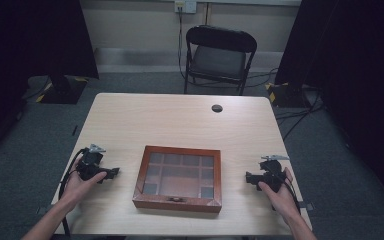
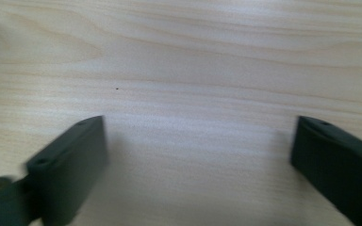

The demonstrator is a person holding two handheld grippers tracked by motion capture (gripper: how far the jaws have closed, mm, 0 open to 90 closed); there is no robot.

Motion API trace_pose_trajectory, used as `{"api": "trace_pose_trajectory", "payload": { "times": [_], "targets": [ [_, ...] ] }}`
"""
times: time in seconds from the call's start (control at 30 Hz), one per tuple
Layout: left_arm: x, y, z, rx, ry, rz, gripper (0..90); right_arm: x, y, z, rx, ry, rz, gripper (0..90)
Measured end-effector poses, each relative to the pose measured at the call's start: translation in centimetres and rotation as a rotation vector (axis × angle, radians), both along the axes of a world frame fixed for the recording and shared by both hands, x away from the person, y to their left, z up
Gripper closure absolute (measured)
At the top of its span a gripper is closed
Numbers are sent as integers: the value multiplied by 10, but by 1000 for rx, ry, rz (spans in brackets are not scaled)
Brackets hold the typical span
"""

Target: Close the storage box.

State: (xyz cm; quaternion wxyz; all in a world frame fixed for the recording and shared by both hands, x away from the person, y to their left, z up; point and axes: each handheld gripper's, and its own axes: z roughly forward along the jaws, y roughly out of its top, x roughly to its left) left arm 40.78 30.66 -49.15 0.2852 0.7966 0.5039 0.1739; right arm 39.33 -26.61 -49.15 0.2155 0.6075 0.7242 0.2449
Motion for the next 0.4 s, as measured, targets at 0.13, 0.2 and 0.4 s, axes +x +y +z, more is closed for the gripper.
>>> {"api": "trace_pose_trajectory", "payload": {
  "times": [0.13,0.2,0.4],
  "targets": [
    [2,4,-8,-20,-68,6,0,-2,0,-8,20,-99,35,0],
    [2,5,-12,-42,-107,0,0,-2,0,-10,26,-123,39,0],
    [1,5,-12,-42,-108,1,0,-2,0,-10,25,-123,38,0]
  ]
}}
